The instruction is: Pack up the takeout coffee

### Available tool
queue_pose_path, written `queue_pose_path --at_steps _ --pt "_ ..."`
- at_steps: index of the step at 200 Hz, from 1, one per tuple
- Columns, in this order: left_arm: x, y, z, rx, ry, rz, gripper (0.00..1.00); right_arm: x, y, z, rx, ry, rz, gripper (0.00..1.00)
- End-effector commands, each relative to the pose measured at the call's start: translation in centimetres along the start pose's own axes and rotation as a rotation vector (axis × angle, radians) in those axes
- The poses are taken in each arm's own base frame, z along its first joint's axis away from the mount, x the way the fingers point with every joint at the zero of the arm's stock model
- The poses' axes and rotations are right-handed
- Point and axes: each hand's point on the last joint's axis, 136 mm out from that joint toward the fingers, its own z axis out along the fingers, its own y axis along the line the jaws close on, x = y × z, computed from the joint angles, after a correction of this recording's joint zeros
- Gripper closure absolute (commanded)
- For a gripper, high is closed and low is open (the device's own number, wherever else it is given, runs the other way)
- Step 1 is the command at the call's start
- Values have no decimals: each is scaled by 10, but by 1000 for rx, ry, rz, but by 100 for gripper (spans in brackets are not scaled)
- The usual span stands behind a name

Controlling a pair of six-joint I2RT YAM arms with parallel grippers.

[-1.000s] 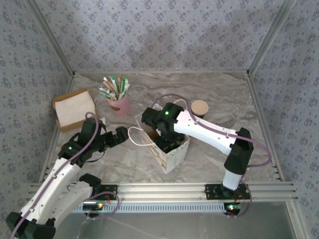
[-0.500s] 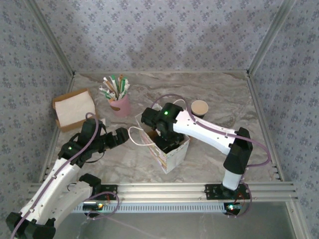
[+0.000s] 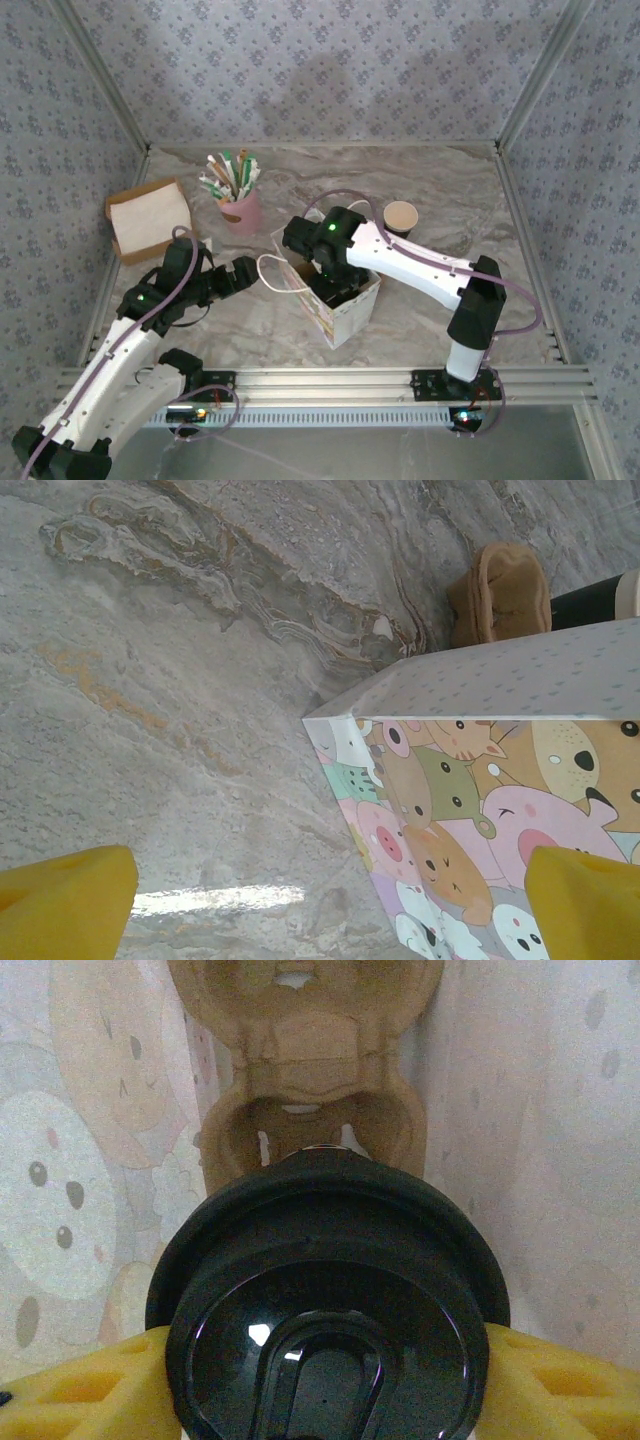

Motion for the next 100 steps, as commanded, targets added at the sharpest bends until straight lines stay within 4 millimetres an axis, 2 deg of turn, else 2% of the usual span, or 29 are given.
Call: queue_pose_path --at_steps 1,100 --pt "4 -4 1 30 13 15 1 4 1 0 -3 -4 1 34" --pt "8 0 7 25 23 6 0 1 4 6 -22 -37 -11 34"
